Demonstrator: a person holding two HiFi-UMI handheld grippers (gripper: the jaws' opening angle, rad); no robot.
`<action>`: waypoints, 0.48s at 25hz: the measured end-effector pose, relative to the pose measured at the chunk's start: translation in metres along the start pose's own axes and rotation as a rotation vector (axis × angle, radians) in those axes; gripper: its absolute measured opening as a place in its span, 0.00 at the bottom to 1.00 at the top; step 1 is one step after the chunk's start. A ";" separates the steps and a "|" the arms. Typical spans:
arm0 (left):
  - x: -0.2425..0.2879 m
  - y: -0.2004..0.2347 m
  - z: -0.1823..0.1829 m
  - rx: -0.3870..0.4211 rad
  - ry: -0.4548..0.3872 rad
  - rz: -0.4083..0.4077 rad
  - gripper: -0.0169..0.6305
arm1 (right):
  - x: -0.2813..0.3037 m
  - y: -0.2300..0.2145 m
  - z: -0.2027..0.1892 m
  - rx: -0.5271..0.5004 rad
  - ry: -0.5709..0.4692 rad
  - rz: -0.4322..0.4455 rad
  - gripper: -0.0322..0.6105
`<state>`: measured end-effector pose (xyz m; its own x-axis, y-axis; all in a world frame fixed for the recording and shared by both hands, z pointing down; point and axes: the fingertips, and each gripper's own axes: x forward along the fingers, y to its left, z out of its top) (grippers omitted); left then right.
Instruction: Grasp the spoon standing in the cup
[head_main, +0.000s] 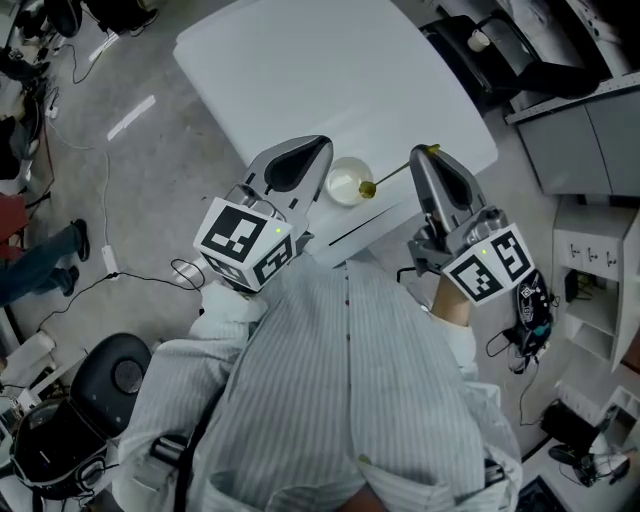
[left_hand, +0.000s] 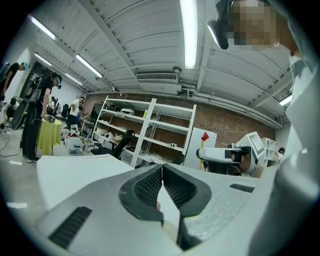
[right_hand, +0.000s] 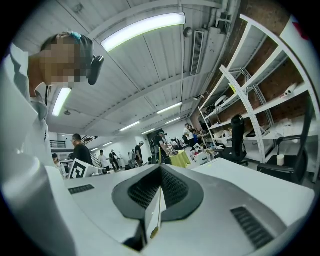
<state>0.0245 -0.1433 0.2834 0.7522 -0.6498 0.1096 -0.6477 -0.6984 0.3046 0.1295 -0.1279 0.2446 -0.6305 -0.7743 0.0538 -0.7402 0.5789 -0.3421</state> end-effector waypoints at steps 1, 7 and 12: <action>-0.001 0.000 0.000 -0.002 0.000 0.000 0.05 | 0.000 0.001 -0.001 -0.001 0.002 0.001 0.06; 0.001 -0.003 -0.001 -0.001 0.003 -0.005 0.05 | 0.001 0.000 -0.003 -0.003 0.013 0.008 0.06; 0.003 -0.004 0.000 -0.003 0.006 -0.016 0.05 | 0.003 0.001 -0.003 0.000 0.016 0.016 0.06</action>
<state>0.0295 -0.1427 0.2828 0.7635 -0.6363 0.1106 -0.6349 -0.7080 0.3094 0.1265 -0.1286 0.2474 -0.6458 -0.7609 0.0630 -0.7300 0.5911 -0.3430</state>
